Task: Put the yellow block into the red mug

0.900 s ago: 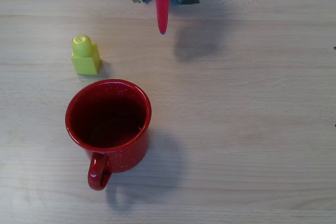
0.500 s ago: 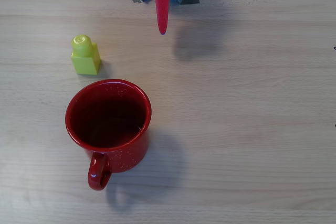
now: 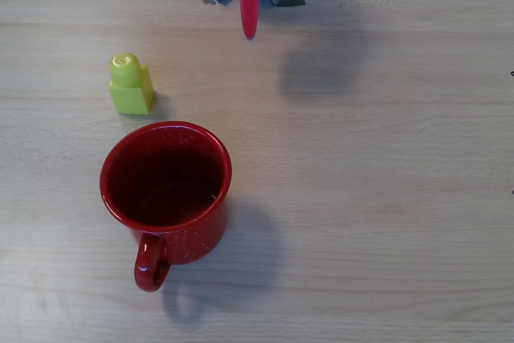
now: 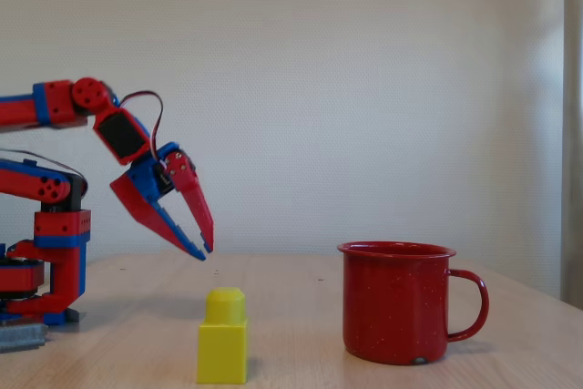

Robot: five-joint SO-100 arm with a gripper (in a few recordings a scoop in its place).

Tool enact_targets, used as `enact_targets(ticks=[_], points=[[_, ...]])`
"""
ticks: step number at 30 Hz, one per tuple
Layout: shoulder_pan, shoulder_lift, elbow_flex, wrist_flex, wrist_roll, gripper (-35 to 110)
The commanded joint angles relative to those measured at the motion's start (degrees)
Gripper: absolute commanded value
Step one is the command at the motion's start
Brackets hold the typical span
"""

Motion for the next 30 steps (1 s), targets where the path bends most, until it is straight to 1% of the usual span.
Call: enact_targets(ticks=[1,7,19,22,26,30], points=[[0.0,-3.3,-9.0,1.8,0.7,0],[2.7,-13.5,-20.7,6.0,-2.6,0],[12.9,-34.3,-44.5,16.3,-8.3,0],[15.9,-38.4,-49.7,19.5,-8.9,0],[20.7,-44.2,-56.5,23.6,-12.5,0],[26.5,-49.0,-60.1,25.0,-14.7,0]])
